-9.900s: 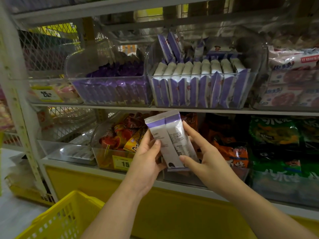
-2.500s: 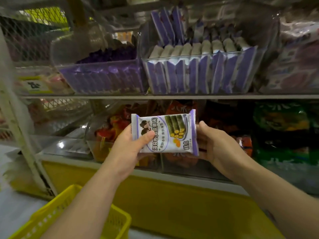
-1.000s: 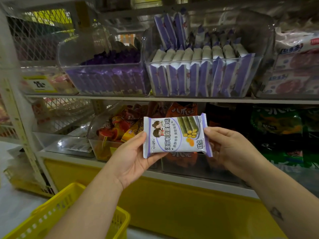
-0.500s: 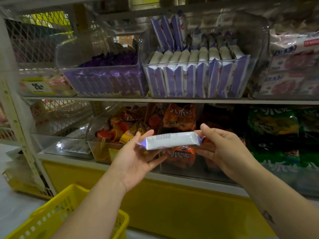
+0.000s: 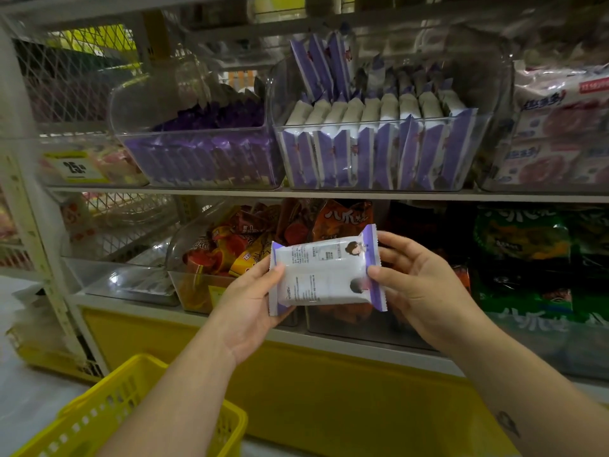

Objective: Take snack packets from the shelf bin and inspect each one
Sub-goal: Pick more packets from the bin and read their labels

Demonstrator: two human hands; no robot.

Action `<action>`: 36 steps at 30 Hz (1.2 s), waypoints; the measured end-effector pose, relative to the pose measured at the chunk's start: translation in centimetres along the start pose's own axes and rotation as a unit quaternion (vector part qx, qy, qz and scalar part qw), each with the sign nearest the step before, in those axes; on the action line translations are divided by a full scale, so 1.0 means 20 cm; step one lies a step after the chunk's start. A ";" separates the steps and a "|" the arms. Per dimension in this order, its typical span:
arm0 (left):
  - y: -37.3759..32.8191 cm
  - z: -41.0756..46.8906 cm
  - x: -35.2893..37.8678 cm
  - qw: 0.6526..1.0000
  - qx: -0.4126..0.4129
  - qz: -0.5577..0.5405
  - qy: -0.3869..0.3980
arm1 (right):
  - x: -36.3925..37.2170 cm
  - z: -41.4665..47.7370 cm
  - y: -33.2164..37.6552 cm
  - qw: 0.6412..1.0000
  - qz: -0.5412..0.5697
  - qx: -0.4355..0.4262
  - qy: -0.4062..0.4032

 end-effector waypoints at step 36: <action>0.01 0.01 -0.01 0.933 0.087 0.348 -0.019 | -0.06 0.04 -0.04 0.990 -0.030 0.093 -0.100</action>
Point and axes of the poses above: each hand's wrist, its own z-axis towards the middle knuckle, its own x-axis out of the palm, y = z × x, the point moved 1 cm from there along z, towards the middle knuckle, and after that the axes turned 10 degrees about x, right-handed, at the moved point
